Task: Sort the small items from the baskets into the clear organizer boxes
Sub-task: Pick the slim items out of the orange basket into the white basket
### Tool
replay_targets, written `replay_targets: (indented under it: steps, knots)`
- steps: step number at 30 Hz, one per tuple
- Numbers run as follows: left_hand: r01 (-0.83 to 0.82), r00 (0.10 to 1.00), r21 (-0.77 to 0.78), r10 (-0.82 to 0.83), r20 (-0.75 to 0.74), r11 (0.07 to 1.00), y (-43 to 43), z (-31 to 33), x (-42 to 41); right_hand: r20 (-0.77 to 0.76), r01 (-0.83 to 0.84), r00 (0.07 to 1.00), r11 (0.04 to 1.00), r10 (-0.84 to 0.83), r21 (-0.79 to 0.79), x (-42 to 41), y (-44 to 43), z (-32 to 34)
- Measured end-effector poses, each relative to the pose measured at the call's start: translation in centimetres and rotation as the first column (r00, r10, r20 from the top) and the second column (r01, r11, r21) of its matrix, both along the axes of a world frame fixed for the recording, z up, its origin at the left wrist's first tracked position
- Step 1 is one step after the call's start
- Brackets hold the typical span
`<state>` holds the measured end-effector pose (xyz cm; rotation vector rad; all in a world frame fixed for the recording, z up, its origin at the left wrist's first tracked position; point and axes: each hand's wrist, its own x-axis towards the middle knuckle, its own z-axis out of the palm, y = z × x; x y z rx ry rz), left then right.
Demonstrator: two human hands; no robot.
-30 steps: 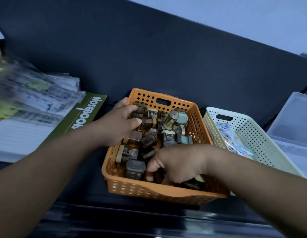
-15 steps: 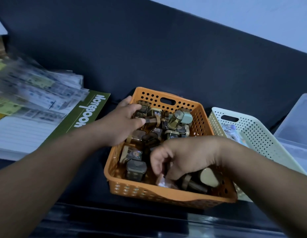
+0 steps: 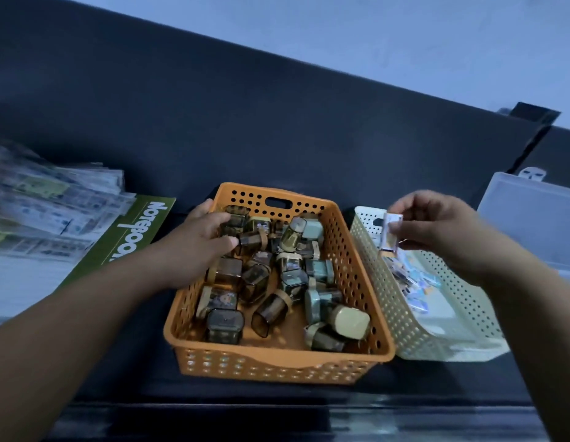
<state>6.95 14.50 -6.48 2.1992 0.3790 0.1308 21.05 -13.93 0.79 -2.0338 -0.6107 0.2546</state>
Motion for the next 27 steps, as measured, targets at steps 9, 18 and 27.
replay_targets:
  steps: [9,18,27]
  knots:
    - [0.007,1.0,0.04,-0.006,-0.018,0.999,0.0,0.3,0.0,0.128,-0.176,0.957,0.87,0.262,-0.461,-5.2,0.8,1.7]
    - [0.001,1.0,0.039,-0.001,-0.018,0.999,0.0,0.1,0.1,0.136,-0.061,0.826,0.326,0.547,-0.943,-10.3,6.1,0.4]
    - [0.005,1.0,0.038,-0.005,-0.015,0.999,0.2,-0.1,0.3,-0.213,-0.426,0.887,0.547,0.41,-0.721,-8.4,7.7,-0.5]
